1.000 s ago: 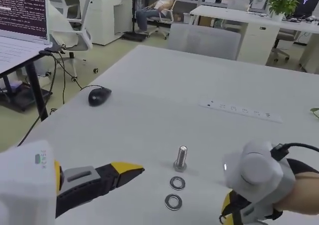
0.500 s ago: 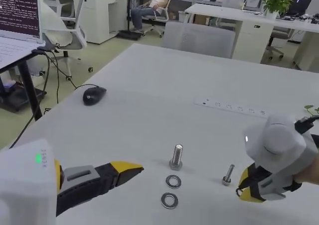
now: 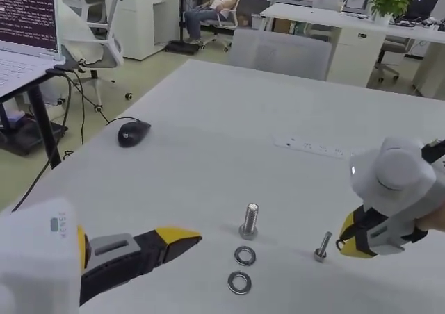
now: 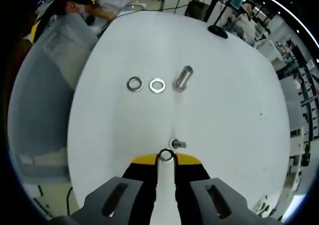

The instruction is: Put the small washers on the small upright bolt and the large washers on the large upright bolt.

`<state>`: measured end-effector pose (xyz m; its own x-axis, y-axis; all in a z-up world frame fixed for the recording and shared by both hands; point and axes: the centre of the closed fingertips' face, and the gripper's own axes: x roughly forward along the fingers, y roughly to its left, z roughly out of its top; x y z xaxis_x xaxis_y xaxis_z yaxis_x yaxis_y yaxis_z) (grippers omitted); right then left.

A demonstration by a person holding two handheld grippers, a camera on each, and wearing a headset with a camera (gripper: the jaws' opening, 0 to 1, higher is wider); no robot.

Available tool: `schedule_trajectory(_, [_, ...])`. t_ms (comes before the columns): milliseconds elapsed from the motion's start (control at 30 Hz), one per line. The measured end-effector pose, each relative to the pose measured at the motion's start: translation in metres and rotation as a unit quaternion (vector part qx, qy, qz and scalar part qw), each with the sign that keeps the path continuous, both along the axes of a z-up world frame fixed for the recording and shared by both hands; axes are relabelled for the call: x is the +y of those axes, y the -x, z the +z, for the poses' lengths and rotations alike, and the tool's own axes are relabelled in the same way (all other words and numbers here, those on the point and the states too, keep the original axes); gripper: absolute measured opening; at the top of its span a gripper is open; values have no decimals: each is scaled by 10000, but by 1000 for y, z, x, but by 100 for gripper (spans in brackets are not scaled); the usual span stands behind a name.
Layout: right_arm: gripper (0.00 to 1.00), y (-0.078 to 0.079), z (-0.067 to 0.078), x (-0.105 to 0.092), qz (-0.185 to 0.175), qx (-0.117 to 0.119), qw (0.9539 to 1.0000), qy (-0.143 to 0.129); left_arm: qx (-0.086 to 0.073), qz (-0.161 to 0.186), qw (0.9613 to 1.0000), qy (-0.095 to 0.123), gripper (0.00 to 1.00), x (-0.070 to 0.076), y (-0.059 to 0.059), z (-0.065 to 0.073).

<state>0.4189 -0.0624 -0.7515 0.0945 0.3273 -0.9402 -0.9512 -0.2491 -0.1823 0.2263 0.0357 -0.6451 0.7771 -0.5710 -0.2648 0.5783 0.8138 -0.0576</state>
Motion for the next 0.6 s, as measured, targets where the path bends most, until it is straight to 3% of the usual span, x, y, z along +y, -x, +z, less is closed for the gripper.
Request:
schedule_trajectory(267, [12,-13,2,9,-26,-78,10000,-24,43,32,10000,6,64,3,0,-1])
schedule_trajectory(600, [12,-13,-5,19,89,-14,9999,118,100,87,9999,10,64,8,-1,-4])
